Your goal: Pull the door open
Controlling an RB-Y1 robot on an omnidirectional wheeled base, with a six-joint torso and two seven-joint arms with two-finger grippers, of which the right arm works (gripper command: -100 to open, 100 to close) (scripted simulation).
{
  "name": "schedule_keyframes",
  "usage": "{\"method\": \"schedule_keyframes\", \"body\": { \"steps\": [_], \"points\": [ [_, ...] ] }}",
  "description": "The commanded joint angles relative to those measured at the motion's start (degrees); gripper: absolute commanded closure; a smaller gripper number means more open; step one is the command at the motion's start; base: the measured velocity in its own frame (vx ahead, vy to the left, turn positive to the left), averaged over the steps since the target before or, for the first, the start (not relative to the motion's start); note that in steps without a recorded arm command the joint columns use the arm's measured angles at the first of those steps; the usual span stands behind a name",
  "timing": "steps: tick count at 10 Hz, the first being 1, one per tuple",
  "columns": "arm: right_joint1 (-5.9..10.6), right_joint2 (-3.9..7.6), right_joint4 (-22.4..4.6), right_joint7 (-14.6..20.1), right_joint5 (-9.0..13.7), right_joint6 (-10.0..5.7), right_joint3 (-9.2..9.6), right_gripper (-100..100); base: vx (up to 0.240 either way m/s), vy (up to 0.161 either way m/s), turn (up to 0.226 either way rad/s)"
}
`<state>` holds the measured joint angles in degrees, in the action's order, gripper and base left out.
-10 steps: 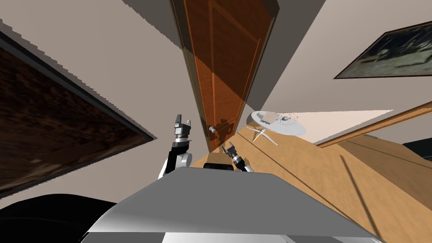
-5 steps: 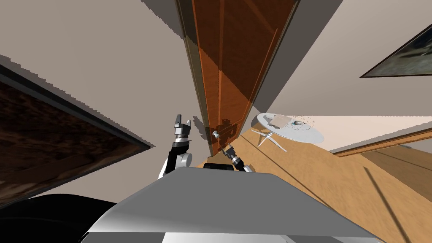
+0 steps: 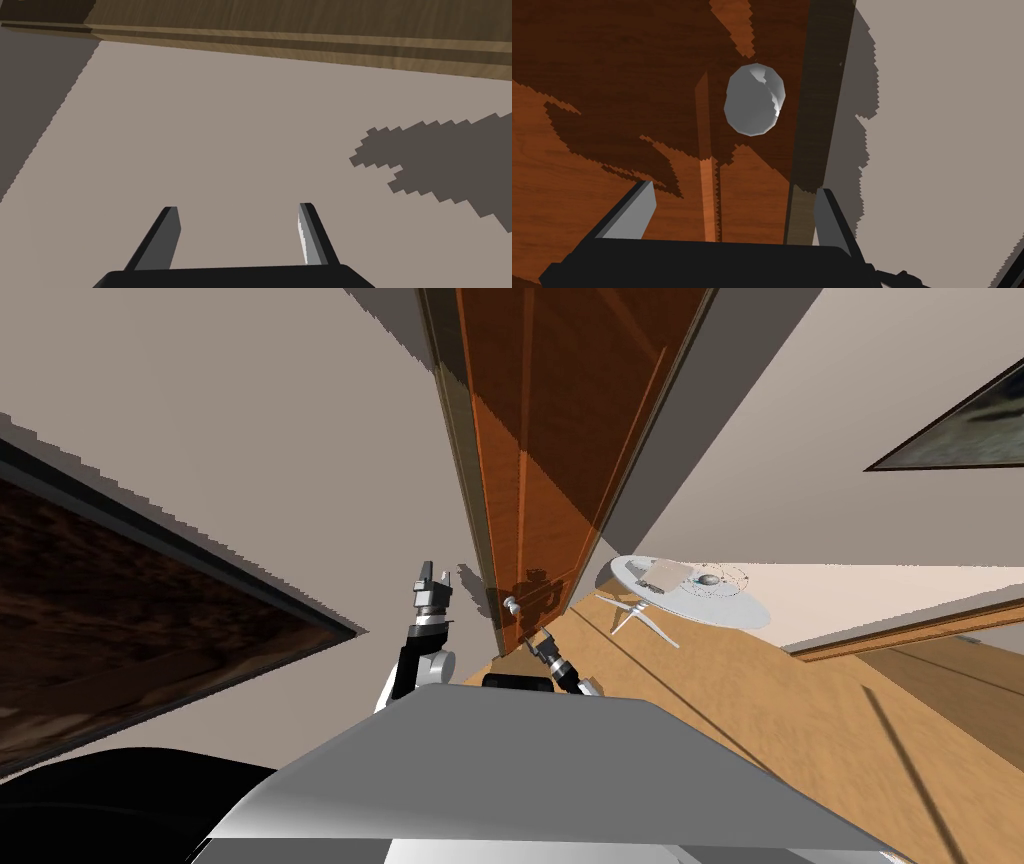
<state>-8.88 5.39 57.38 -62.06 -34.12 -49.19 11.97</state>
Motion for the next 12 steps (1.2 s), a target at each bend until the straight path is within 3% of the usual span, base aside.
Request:
{"method": "schedule_keyframes", "body": {
  "steps": [1, 4, 8, 12],
  "points": [
    [-0.04, 0.08, 0.01, -0.01, -0.01, 0.02, -0.35, -100, -0.175, -0.095, 0.023],
    [0.21, 0.24, -0.25, -0.09, -0.02, 0.12, -1.8, -100, -0.172, -0.08, 0.063],
    [0.89, 0.5, -0.97, -0.34, -0.07, 0.39, -5.82, -100, -0.215, -0.041, 0.174],
    [1.62, 0.52, -1.74, -0.61, -0.12, 0.67, -10.11, -100, -0.088, 0.021, 0.195]
  ]
}}
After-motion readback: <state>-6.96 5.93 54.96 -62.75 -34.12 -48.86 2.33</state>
